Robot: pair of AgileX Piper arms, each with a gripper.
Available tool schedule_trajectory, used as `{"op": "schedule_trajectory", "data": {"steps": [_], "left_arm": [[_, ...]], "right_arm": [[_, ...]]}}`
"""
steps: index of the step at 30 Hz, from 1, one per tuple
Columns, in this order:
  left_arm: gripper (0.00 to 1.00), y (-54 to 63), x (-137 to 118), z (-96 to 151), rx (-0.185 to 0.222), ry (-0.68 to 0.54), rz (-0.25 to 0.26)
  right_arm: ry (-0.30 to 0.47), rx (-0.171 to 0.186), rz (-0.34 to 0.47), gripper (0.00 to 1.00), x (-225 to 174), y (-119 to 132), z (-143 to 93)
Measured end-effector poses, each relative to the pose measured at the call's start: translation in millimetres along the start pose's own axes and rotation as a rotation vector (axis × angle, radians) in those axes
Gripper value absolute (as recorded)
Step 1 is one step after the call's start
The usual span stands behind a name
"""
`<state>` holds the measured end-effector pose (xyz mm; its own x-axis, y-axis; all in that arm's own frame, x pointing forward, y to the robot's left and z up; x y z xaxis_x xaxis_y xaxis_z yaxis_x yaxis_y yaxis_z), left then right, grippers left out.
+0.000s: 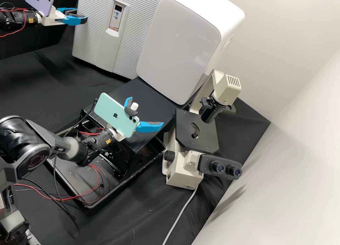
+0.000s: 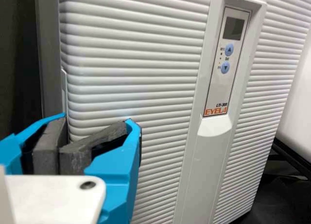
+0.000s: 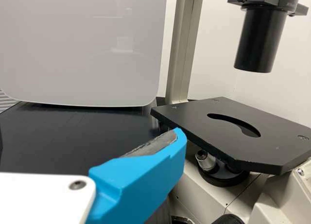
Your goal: Open the incubator door
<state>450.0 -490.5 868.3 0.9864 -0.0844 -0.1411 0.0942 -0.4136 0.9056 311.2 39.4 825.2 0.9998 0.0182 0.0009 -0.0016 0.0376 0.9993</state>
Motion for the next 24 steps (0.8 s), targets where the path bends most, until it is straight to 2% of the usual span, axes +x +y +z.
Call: {"op": "schedule_trajectory", "data": {"steps": [6, 15, 24], "left_arm": [[0.00, -2.0, -2.8, -0.3, -0.021, -0.009, -0.009], [0.00, 0.2, -4.8, -3.5, -0.092, -0.038, -0.020], [0.00, 1.2, -5.5, -5.8, -0.097, -0.042, -0.021]], "right_arm": [[0.000, 0.000, 0.000, 1.00, 0.0, 0.0, 0.0], [0.000, 0.000, 0.000, 1.00, 0.0, 0.0, 0.0], [0.000, 0.000, 0.000, 1.00, 0.0, 0.0, 0.0]]}}
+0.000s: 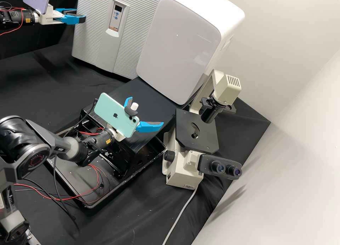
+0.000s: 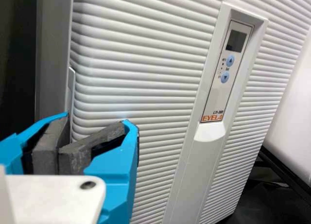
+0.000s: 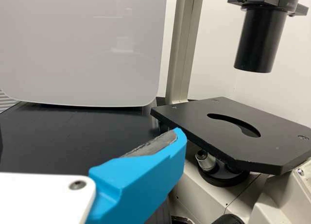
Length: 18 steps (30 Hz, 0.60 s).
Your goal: Open the incubator door
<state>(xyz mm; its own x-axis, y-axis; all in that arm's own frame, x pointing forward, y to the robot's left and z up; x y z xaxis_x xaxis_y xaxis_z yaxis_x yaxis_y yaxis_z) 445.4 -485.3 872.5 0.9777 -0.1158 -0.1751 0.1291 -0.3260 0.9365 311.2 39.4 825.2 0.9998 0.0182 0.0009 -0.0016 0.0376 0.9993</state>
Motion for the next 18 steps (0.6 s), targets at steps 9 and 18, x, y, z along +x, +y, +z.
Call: {"op": "schedule_trajectory", "data": {"steps": [9, 18], "left_arm": [[0.00, 0.0, 0.0, 0.0, 0.000, 0.000, 0.000], [0.00, 2.2, -7.6, 3.3, 0.002, 0.005, -0.003]], "right_arm": [[0.000, 0.000, 0.000, 1.00, 0.0, 0.0, 0.0], [0.000, 0.000, 0.000, 1.00, 0.0, 0.0, 0.0]]}}
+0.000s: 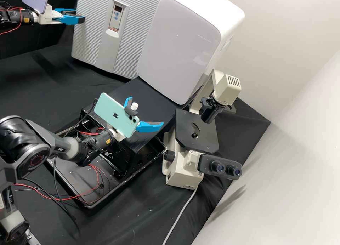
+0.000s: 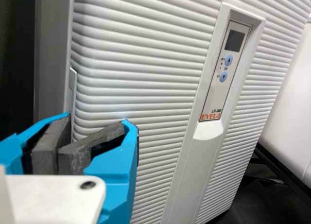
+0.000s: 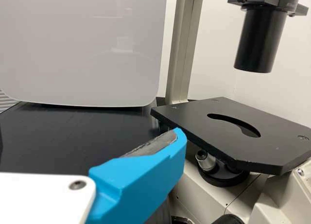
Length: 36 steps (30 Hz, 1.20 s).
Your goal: Open the incubator door
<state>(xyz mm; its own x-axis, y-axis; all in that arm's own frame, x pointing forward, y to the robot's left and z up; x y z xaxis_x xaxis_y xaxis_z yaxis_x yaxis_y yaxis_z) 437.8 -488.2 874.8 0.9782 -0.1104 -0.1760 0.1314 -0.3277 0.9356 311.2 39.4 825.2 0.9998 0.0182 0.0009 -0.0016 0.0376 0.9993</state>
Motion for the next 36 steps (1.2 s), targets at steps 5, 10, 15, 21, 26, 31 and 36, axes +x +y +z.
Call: {"op": "schedule_trajectory", "data": {"steps": [5, 10, 15, 21, 26, 31, 36], "left_arm": [[0.00, 1.3, -3.5, 1.9, 0.006, 0.000, -0.002], [0.00, 1.4, -5.8, 3.2, 0.020, -0.002, -0.010], [0.00, 1.1, -5.9, 3.1, 0.020, -0.002, -0.011], [0.00, -0.4, -15.3, 9.5, 0.019, -0.007, -0.019], [0.00, -5.5, -31.5, 19.0, 0.025, -0.029, -0.030], [0.00, -14.0, -49.1, 31.0, 0.083, -0.062, -0.044], [0.00, -24.1, -67.2, 45.0, 0.142, -0.106, -0.054]], "right_arm": [[0.000, 0.000, 0.000, 1.00, 0.0, 0.0, 0.0], [0.000, 0.000, 0.000, 1.00, 0.0, 0.0, 0.0], [0.000, 0.000, 0.000, 1.00, 0.0, 0.0, 0.0], [0.000, 0.000, 0.000, 1.00, 0.0, 0.0, 0.0], [0.000, 0.000, 0.000, 1.00, 0.0, 0.0, 0.0], [0.000, 0.000, 0.000, 1.00, 0.0, 0.0, 0.0], [0.000, 0.000, 0.000, 1.00, 0.0, 0.0, 0.0]]}}
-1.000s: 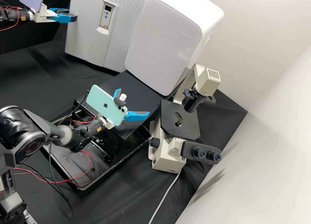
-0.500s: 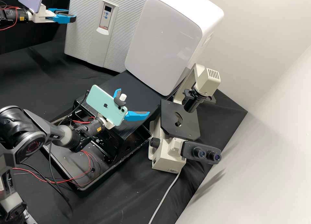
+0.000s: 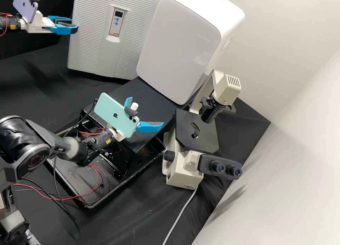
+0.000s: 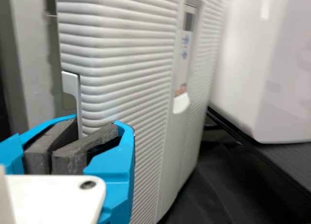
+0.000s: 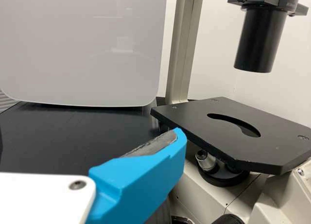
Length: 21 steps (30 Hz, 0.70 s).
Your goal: Open the incubator door
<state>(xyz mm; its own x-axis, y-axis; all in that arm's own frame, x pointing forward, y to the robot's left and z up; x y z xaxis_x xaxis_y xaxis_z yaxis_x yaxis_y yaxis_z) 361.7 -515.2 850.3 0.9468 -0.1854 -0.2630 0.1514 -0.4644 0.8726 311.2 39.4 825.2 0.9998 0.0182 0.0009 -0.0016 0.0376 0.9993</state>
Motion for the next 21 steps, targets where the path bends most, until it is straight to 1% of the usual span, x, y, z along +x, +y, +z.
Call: {"op": "schedule_trajectory", "data": {"steps": [5, 8, 10, 13, 16, 17, 21], "left_arm": [[0.00, -10.6, -16.0, 18.8, 0.006, -0.077, -0.001], [0.00, -13.5, -26.6, 32.7, 0.017, -0.157, 0.022], [0.00, -16.8, -34.9, 41.0, 0.029, -0.199, 0.022], [0.00, -18.2, -43.9, 49.6, 0.025, -0.245, 0.042], [0.00, -15.3, -53.4, 54.8, 0.026, -0.274, 0.072], [0.00, -15.2, -56.3, 56.0, 0.018, -0.281, 0.077], [0.00, -17.3, -63.6, 57.6, -0.006, -0.284, 0.073]], "right_arm": [[0.000, 0.000, 0.000, 1.00, 0.0, 0.0, 0.0], [0.000, 0.000, 0.000, 1.00, 0.0, 0.0, 0.0], [0.000, 0.000, 0.000, 1.00, 0.0, 0.0, 0.0], [0.000, 0.000, 0.000, 1.00, 0.0, 0.0, 0.0], [0.000, 0.000, 0.000, 1.00, 0.0, 0.0, 0.0], [0.000, 0.000, 0.000, 1.00, 0.0, 0.0, 0.0], [0.000, 0.000, 0.000, 1.00, 0.0, 0.0, 0.0]]}}
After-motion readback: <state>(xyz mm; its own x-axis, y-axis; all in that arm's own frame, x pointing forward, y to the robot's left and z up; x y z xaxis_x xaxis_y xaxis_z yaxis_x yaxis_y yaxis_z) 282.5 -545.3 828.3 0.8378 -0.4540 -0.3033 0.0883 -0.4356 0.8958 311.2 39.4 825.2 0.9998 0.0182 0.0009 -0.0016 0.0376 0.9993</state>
